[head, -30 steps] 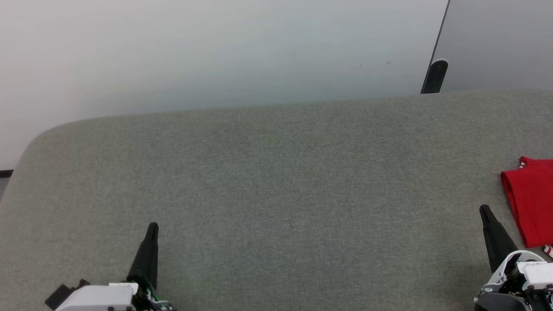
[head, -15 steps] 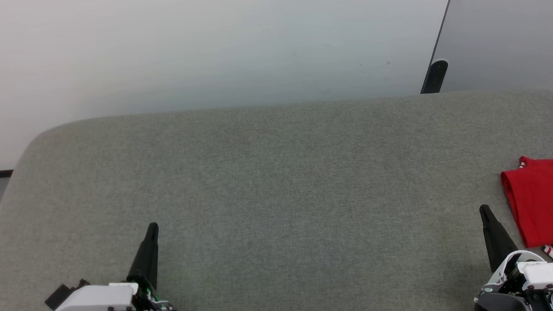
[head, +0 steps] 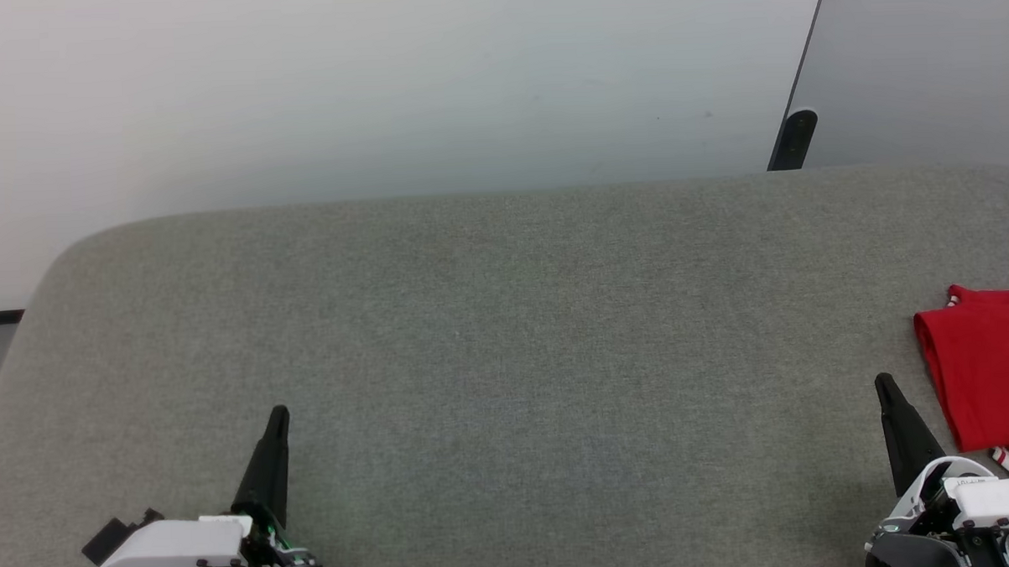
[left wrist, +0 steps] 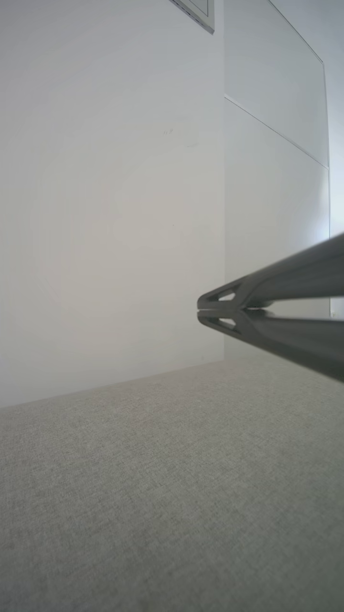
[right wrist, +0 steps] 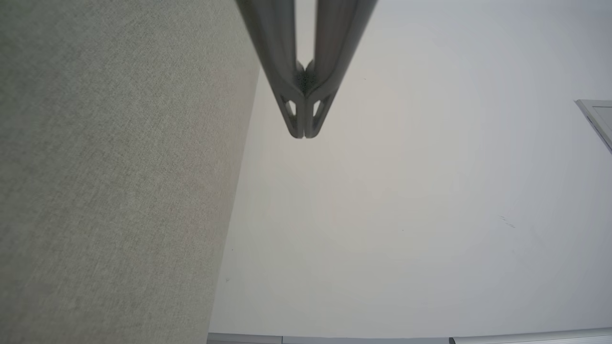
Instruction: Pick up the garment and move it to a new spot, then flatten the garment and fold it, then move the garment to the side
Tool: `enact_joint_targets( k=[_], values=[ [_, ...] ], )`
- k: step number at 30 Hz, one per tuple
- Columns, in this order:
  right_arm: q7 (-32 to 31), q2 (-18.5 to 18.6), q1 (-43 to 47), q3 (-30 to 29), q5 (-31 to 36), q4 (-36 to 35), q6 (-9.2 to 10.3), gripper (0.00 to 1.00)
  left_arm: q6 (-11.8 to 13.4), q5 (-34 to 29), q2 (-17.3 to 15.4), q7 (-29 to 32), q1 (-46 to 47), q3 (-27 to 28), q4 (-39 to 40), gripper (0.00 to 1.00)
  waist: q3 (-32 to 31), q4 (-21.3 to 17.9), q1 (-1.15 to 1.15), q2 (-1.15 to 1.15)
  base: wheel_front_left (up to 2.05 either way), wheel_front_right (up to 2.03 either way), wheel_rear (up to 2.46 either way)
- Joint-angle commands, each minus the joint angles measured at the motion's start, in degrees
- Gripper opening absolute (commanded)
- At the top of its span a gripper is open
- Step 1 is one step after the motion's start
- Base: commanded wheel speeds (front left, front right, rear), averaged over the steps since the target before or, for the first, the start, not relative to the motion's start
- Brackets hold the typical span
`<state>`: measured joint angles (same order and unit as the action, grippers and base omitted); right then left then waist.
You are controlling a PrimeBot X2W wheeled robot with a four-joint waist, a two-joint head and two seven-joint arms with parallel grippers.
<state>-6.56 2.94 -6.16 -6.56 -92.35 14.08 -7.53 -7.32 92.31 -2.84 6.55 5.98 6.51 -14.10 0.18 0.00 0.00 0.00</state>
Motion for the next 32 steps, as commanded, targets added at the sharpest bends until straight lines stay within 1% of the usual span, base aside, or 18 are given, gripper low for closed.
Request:
enact_joint_targets(
  k=[1, 32],
  values=[
    [0.0, -0.2, -0.2, 0.0, -0.1, 0.0, 0.08, 0.00, -0.3, 0.2, 0.0, 0.2, 0.6, 0.1, -0.1, 0.00, 0.0, 0.0, 0.00, 0.00, 0.00, 0.00, 0.00],
    [0.0, -0.2, -0.2, 0.0, -0.1, 0.0, 0.08, 0.00, -0.3, 0.2, 0.0, 0.1, 0.6, 0.1, 0.0, 0.00, 0.0, 0.0, 0.00, 0.00, 0.00, 0.00, 0.00]
  ],
)
